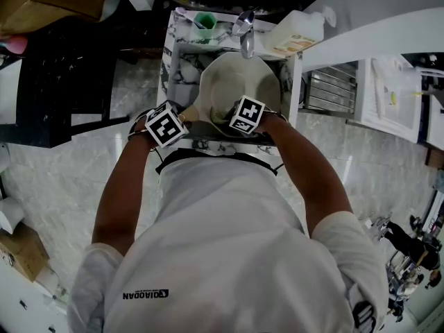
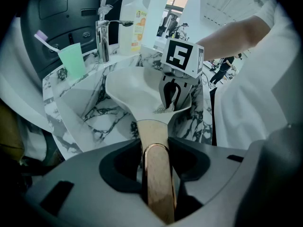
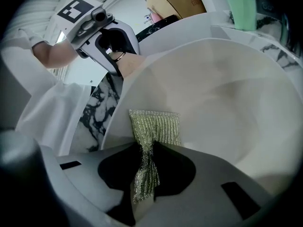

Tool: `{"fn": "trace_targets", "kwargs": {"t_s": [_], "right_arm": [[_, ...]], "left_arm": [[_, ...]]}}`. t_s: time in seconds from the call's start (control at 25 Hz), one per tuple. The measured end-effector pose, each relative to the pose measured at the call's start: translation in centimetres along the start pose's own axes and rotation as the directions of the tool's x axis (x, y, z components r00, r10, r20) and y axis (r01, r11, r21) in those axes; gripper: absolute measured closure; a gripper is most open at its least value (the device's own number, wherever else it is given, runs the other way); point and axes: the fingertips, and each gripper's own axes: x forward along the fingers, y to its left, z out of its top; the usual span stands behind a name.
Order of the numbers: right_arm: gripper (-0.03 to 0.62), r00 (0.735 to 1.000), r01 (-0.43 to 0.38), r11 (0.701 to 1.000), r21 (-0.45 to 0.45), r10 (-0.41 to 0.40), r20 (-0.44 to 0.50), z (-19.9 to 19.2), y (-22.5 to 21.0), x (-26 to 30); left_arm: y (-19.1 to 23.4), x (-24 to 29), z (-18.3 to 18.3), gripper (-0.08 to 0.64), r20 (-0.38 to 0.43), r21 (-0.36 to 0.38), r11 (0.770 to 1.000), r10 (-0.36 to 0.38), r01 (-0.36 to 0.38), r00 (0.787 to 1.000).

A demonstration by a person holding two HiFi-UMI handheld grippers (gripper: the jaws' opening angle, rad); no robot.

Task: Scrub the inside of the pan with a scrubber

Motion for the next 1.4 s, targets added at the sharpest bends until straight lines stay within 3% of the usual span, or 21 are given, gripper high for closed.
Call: {"fn": "trace_targets", "kwargs": {"t_s": [0.24, 0.4, 0.52, 0.68, 0.76, 0.84, 0.92, 1.08, 1.4], "right_arm": [[0.502, 0.995, 0.089, 0.994, -0.058, -0.086, 0.041, 0.6, -0.8, -1.7], [0.506, 0.957, 0.271, 0.962, -0.036, -0.265, 0.121, 1.4, -4.1, -4.4], [0.506, 0.892, 0.436, 0.900, -0.008, -0.431, 0.137, 1.7, -7.2, -7.0], [0.506, 0.751, 0.660, 0.747, -0.078, -0.654, 0.090, 1.4, -11.6, -9.8], [0.506, 0.685, 0.726, 0.675, -0.133, -0.726, 0.058, 1.1, -13.4, -10.2], [0.508, 0.647, 0.751, 0.631, -0.195, -0.762, 0.027, 0.8, -14.5, -10.1], [0.508, 0.634, 0.745, 0.612, -0.265, -0.773, -0.003, 0.7, -15.1, -9.4], [0.508, 0.646, 0.688, 0.614, -0.386, -0.761, -0.058, 0.5, -15.9, -7.4], [0.505, 0.676, 0.637, 0.661, -0.395, -0.726, -0.124, -1.1, -16.4, -5.4]], "left_arm": [[0.0, 0.0, 0.0, 0.377, -0.002, 0.000, 1.000, -0.001, 0.001, 1.000], [0.0, 0.0, 0.0, 0.377, 0.000, 0.001, 1.000, 0.002, -0.002, 1.000], [-0.1, 0.0, 0.0, 0.377, -0.001, 0.001, 1.000, -0.001, 0.001, 1.000], [-0.1, -0.1, 0.0, 0.377, -0.004, 0.000, 1.000, -0.003, 0.003, 1.000], [-0.2, -0.1, 0.0, 0.377, -0.004, 0.000, 1.000, -0.003, 0.003, 1.000], [-0.2, 0.0, 0.0, 0.377, -0.005, -0.001, 1.000, -0.003, 0.003, 1.000], [-0.2, 0.0, -0.1, 0.377, -0.005, -0.001, 1.000, -0.002, 0.002, 1.000], [-0.1, 0.0, 0.0, 0.377, -0.006, -0.002, 1.000, -0.002, 0.002, 1.000], [-0.1, 0.0, -0.1, 0.377, -0.008, -0.002, 1.000, 0.001, -0.001, 1.000]]}}
